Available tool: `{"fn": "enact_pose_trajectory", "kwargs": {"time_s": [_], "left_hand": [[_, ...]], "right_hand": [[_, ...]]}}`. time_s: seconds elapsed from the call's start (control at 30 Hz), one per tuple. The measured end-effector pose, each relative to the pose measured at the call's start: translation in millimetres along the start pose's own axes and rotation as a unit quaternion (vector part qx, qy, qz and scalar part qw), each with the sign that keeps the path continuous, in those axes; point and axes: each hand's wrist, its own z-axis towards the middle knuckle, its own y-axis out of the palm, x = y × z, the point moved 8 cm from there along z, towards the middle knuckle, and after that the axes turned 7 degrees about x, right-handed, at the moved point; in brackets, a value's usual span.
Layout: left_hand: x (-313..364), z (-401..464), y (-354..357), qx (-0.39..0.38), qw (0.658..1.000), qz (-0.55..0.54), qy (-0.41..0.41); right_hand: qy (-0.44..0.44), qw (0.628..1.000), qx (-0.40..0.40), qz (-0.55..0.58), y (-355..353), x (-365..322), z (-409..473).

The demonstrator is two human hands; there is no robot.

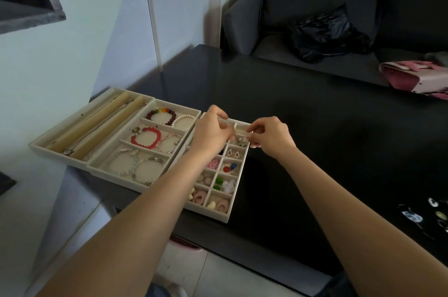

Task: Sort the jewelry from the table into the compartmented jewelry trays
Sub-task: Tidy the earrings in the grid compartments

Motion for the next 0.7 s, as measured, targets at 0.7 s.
{"fn": "enact_pose_trajectory", "kwargs": {"time_s": [0.7], "left_hand": [[14,-4,19,-0.022,0.946,0.286,0.152]], "right_hand": [[-0.073,0.988,0.037,-0.133,10,-2,5]]}}
